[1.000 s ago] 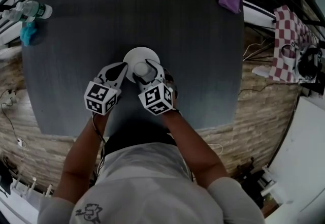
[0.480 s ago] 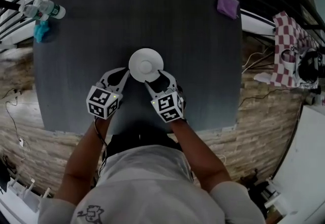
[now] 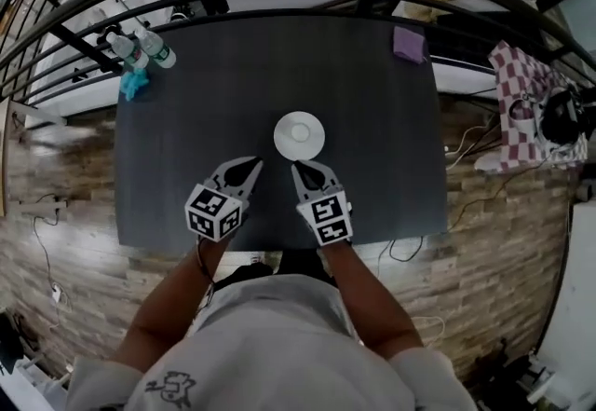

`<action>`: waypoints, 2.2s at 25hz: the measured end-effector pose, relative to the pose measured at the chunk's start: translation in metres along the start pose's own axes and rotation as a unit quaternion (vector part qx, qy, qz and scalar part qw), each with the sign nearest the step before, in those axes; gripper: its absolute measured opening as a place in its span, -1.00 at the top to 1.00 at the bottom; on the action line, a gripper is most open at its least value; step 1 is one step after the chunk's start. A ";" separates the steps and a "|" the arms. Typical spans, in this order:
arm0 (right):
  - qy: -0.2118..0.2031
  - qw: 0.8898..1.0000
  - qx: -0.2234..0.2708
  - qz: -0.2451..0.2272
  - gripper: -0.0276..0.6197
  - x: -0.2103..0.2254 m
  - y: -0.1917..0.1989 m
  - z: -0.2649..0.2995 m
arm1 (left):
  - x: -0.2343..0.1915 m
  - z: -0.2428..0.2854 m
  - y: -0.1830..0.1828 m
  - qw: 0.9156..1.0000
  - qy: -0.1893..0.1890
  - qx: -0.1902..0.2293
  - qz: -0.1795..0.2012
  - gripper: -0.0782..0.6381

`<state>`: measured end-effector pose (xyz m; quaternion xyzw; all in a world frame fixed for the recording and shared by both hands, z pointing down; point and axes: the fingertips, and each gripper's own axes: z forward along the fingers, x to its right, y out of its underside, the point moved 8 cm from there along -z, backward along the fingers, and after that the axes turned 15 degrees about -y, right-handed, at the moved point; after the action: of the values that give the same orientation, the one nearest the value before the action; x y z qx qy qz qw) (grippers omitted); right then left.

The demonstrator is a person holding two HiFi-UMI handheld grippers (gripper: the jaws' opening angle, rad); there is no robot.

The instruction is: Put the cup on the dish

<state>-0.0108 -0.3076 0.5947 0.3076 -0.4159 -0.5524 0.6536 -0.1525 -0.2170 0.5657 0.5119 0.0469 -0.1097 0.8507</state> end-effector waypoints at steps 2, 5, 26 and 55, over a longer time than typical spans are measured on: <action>0.013 1.000 0.023 0.009 0.87 -0.032 -0.016 -0.008 | 0.004 -0.034 0.000 1.000 0.020 0.009 0.000 0.79; 0.029 0.998 0.055 0.015 0.87 -0.084 -0.036 -0.019 | 0.006 -0.086 0.000 0.999 0.042 0.025 0.014 0.79; 0.027 0.991 0.121 -0.052 0.87 -0.282 -0.055 -0.167 | 0.109 -0.290 0.012 0.991 0.064 0.114 0.014 0.79; -0.021 0.987 0.139 -0.076 0.87 -0.430 0.065 -0.361 | 0.316 -0.445 0.128 0.992 0.025 0.123 0.021 0.79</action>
<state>0.3202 0.1053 0.3954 0.4140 -0.4777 -0.5437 0.5521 0.1988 0.1890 0.4050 0.6157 0.0433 -0.0840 0.7823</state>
